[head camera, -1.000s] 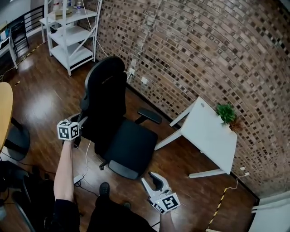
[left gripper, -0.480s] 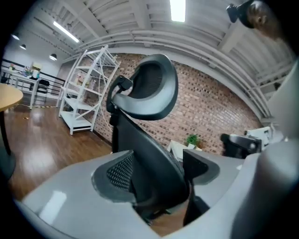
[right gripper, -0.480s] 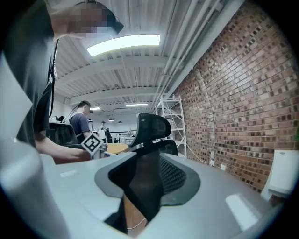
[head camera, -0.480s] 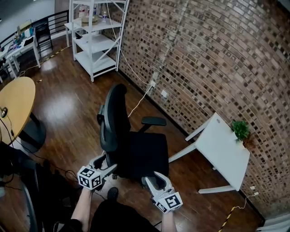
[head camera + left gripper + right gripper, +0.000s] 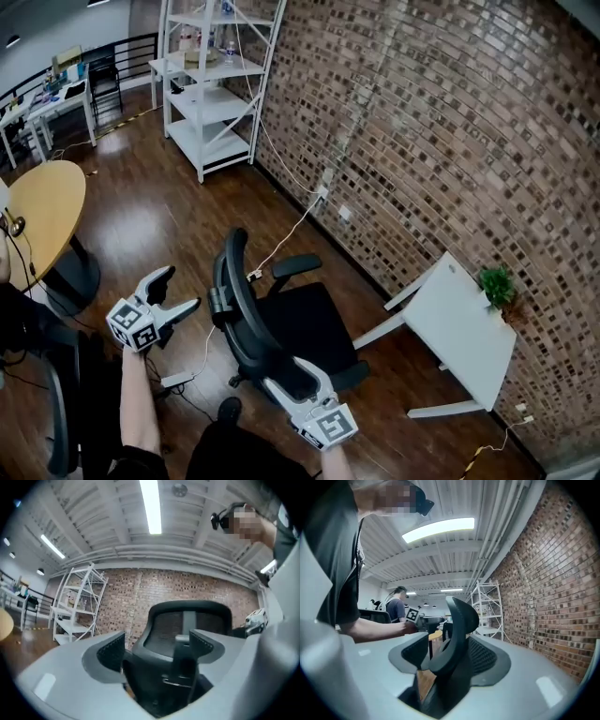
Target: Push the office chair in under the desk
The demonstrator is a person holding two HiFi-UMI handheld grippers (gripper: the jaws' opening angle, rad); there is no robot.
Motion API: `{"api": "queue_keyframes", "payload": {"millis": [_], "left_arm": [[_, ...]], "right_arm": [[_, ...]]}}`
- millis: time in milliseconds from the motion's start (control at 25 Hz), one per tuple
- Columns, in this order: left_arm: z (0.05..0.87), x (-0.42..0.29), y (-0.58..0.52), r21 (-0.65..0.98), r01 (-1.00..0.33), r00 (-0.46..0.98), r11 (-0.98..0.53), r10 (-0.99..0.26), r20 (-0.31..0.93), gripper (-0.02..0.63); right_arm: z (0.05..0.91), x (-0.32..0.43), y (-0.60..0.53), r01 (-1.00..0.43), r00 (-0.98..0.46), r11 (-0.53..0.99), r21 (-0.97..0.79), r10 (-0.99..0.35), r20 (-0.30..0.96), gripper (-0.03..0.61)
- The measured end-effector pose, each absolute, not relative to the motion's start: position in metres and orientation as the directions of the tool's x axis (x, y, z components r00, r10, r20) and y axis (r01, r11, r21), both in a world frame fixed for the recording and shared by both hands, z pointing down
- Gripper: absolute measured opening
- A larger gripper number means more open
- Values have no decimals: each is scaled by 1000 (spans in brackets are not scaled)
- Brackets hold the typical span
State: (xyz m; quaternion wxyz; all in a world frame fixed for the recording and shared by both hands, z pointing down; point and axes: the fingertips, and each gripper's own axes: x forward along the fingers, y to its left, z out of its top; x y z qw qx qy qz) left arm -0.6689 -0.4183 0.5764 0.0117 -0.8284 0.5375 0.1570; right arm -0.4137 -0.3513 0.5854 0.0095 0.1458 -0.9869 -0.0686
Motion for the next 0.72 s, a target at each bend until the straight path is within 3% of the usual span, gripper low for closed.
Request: {"api": "queue_keyframes", "payload": {"millis": [80,200,400,600,640,720], "left_arm": [[587,-667,-451,78,-881,449,-467,-877,-174,589],[592,-655,-490,2,-792,608,-611,-789,-82,595],[614,-639,-530,134,-522,848,-843,-529,-24,595],[644,-624,-522,209,-257,951,-944,-286,-121,594],[652,-616,-518,197,-199,960,-960,-231,-156,565],[657,-605,-513,155,-112,972,-981,-141,-189,443]], "right_arm": [[583,-417,-337,-297,-955,941,161,-290,-68,278],[586,-420,-330,-333,-943,927,172,-325,-73,281],[588,-441,-312,-333,-934,928,166,-348,75,276],[617,-477,-285,-329,-920,936,130,-348,178,275],[627,-479,-286,-335,-917,933,133,-355,181,272],[638,-484,-292,-352,-908,925,141,-374,186,258]]}}
